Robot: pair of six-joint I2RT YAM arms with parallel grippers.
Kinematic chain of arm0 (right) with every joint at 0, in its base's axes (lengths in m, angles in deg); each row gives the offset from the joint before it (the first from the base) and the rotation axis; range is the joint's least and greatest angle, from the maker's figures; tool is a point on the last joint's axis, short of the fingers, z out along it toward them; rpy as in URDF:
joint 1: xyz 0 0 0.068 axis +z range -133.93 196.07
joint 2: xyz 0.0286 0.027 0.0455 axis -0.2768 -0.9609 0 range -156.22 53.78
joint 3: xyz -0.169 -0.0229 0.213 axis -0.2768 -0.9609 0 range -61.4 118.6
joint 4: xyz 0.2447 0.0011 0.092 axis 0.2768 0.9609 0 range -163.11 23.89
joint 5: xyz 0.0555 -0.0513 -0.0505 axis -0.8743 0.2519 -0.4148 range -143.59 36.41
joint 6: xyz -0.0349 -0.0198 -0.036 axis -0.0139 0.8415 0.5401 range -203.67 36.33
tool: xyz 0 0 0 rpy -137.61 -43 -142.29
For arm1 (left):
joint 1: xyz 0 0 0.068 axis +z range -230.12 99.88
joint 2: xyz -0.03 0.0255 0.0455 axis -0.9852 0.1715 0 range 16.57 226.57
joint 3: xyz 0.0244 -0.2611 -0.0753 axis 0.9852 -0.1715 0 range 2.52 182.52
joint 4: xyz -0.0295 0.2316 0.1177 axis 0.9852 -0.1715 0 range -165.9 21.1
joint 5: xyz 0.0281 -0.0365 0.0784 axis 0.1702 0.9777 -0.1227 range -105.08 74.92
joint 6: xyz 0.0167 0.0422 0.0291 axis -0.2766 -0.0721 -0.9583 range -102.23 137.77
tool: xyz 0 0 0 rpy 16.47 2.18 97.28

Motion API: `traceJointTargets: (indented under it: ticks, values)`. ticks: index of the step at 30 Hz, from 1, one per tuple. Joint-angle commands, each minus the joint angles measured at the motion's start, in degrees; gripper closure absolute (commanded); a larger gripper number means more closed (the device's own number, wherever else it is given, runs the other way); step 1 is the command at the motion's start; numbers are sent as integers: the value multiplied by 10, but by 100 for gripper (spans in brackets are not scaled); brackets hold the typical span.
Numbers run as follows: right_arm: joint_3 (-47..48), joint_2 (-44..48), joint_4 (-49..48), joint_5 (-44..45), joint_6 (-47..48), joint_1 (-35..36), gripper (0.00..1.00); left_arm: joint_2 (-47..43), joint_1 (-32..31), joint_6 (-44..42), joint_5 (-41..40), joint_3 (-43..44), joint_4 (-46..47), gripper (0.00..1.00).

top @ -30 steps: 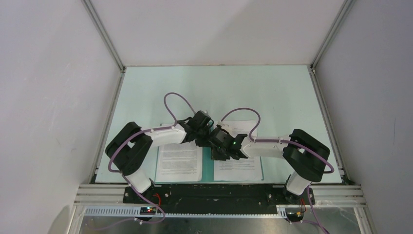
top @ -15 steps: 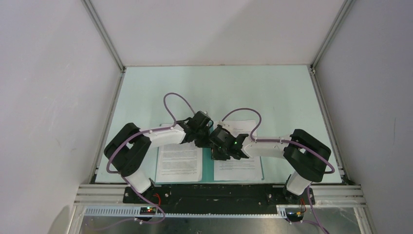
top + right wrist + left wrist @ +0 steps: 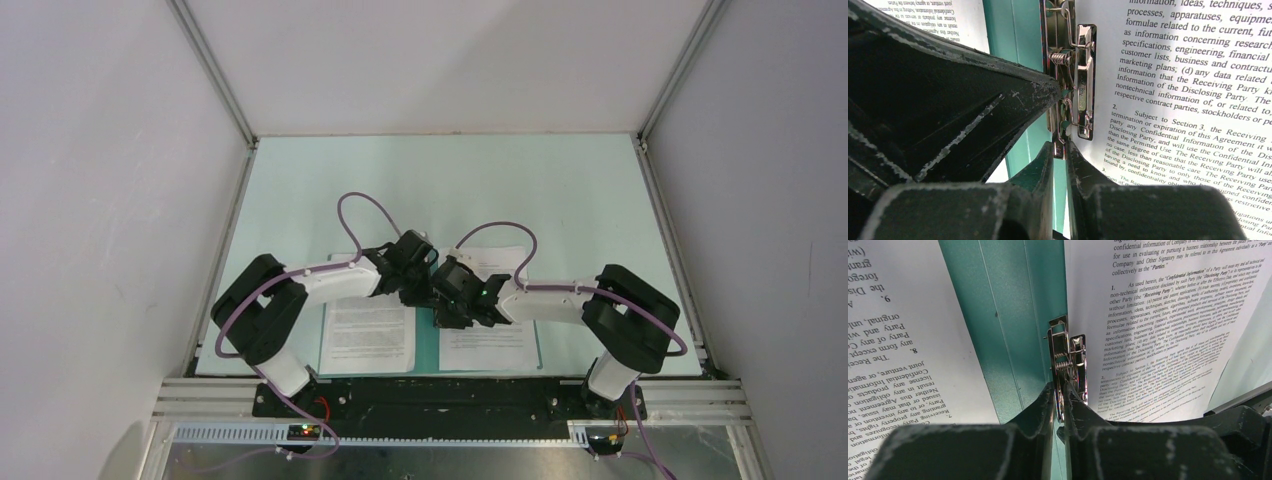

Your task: Put the files into the folder

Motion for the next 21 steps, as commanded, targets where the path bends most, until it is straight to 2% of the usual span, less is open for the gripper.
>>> traceJointTargets:
  ticks: [1, 7, 21]
  values:
    - [-30, -24, 67, 65, 19, -16, 100, 8, -7, -14, -21, 1, -33, 90]
    - [-31, -12, 57, 63, 26, -17, 99, 33, -13, -14, -47, 8, -48, 99]
    - [-30, 33, 15, 36, 37, -22, 76, 78, -34, 49, -111, 0, -71, 100]
